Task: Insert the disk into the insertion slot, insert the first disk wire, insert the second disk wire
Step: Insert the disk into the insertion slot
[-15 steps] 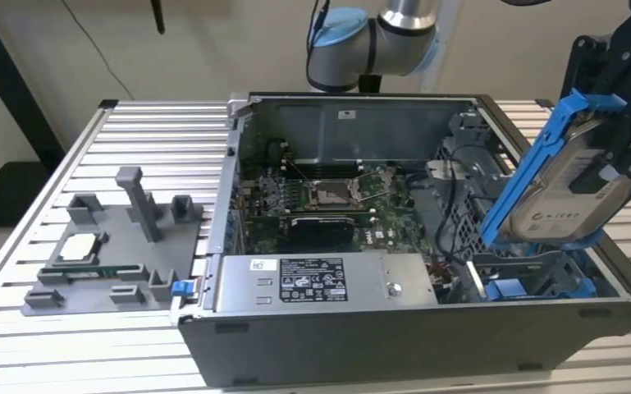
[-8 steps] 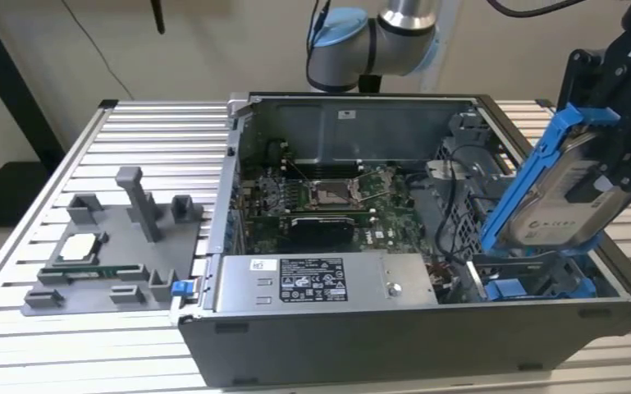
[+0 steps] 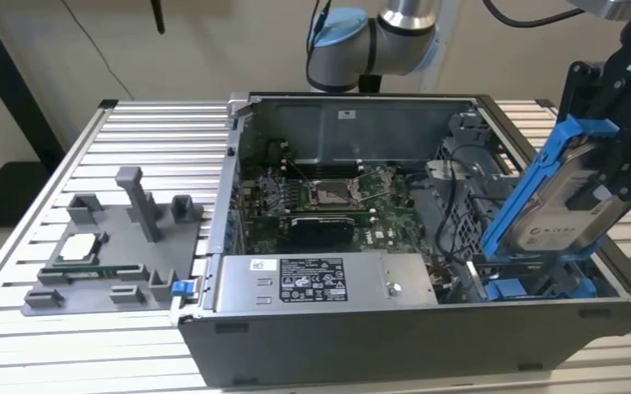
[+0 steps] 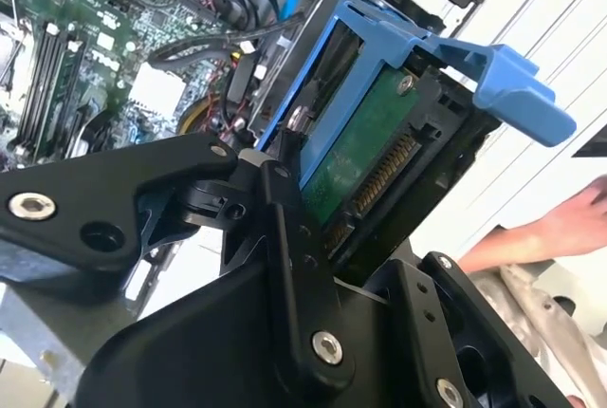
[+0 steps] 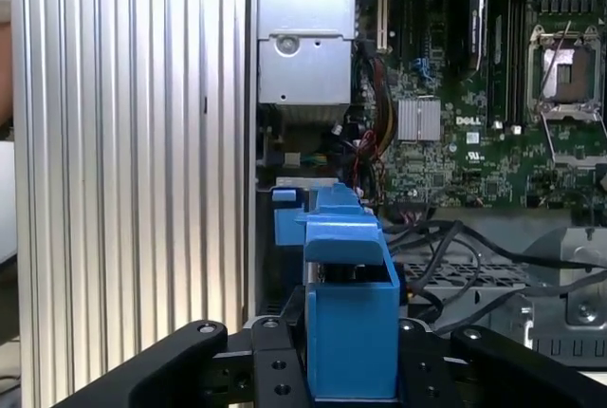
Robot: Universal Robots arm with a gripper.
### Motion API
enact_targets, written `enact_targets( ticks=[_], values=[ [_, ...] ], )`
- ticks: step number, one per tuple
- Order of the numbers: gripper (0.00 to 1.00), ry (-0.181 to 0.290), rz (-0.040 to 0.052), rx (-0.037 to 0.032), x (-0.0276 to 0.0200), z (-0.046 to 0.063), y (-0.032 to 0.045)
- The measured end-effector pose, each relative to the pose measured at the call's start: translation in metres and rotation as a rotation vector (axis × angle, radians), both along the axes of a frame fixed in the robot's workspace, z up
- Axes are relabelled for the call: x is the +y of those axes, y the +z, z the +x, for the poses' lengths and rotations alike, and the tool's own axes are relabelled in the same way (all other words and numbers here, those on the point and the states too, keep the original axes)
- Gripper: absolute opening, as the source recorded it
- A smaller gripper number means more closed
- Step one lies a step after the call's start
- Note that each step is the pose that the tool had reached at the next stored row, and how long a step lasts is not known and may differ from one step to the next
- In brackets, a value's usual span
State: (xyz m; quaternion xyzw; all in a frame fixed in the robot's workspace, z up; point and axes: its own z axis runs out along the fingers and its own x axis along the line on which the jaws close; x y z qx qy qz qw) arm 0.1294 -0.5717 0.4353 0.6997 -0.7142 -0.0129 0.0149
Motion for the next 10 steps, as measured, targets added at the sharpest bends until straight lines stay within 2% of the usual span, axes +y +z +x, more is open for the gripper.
enact_targets(
  ticks=[10],
  values=[
    [0.00, 0.000, 0.0000, 0.0000, 0.0000, 0.003, -0.0128]
  ],
)
